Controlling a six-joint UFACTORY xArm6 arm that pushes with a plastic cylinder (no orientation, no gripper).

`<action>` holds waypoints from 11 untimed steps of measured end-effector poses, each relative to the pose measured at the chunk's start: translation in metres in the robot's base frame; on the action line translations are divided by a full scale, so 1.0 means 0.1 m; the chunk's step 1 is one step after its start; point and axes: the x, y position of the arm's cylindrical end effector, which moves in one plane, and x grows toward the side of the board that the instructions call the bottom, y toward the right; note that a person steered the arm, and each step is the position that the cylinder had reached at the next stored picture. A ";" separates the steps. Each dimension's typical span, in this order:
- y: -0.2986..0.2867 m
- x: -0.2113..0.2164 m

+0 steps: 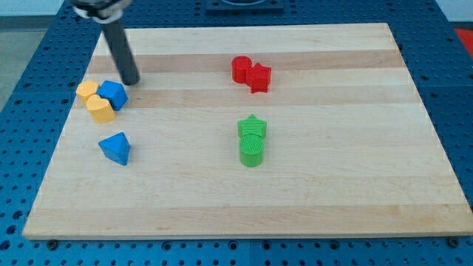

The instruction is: Slide the blue cube along yellow heart bit a down

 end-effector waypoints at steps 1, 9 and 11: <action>-0.46 -0.08; 0.14 0.18; 0.14 0.24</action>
